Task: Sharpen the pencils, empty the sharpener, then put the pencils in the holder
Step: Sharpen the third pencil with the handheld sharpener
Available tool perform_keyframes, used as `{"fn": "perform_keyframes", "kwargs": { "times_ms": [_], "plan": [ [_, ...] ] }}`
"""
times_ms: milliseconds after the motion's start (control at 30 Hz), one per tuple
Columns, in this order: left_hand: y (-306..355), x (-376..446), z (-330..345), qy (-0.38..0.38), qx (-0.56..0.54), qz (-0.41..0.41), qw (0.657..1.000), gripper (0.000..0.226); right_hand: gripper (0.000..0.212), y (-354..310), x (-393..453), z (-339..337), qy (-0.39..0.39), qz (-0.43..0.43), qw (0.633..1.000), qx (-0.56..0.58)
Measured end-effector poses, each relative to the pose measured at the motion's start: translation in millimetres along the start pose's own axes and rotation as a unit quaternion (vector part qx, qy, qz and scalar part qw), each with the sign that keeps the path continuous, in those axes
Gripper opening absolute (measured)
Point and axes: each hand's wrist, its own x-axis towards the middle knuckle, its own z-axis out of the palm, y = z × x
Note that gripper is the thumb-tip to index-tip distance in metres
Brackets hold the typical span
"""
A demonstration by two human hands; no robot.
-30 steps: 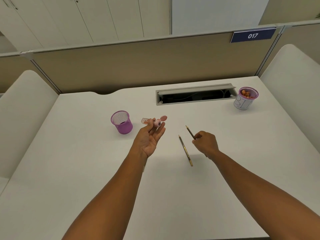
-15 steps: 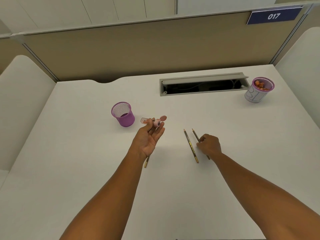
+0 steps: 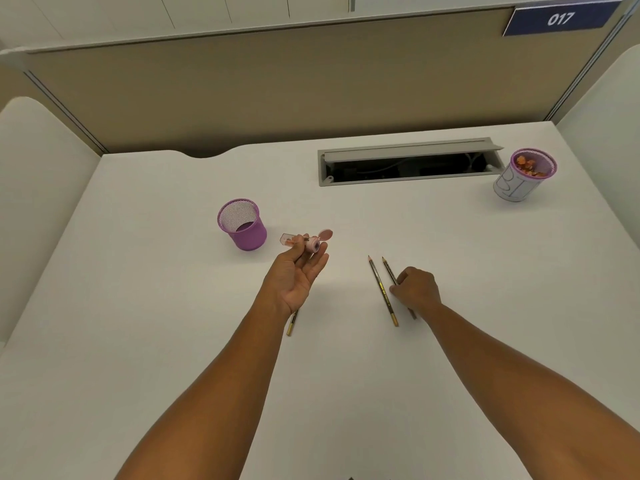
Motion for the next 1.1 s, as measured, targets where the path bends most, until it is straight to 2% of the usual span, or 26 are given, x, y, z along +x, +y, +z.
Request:
{"fn": "perform_keyframes", "kwargs": {
  "times_ms": [433,533,600,633,700,833,933,1100],
  "plan": [
    [3.3,4.2,3.0,0.002,-0.004,-0.006,1.0,0.017,0.016,2.1,5.9,0.4,-0.006,-0.016,1.0,-0.018],
    [6.2,5.0,2.1,0.002,-0.006,-0.001,1.0,0.019,0.014,-5.7,1.0,1.0,0.082,-0.04,0.996,0.018],
    [7.6,5.5,2.7,0.002,-0.006,0.001,1.0,0.017,0.012,-16.4,-6.1,4.7,0.149,-0.086,0.985,0.019],
    [8.8,5.7,2.8,0.004,-0.008,0.002,1.0,0.017,0.012,-23.9,-10.0,9.5,0.157,-0.11,0.981,0.015],
    [10.8,6.4,4.6,0.007,-0.014,0.004,1.0,0.017,0.012,-40.0,-17.7,21.9,0.136,-0.146,0.98,0.009],
    [13.2,7.7,8.9,0.012,-0.027,0.005,1.0,0.019,0.018,-70.3,-31.6,53.5,0.041,-0.178,0.983,-0.025],
    [16.0,8.7,10.0,0.01,-0.032,0.008,0.999,0.02,0.024,-89.1,-39.3,74.4,-0.015,-0.178,0.983,-0.035],
    [22.4,10.7,5.1,0.019,-0.04,0.01,0.999,0.018,0.031,-110.9,-46.7,96.6,-0.053,-0.143,0.988,-0.03]
  ]
}}
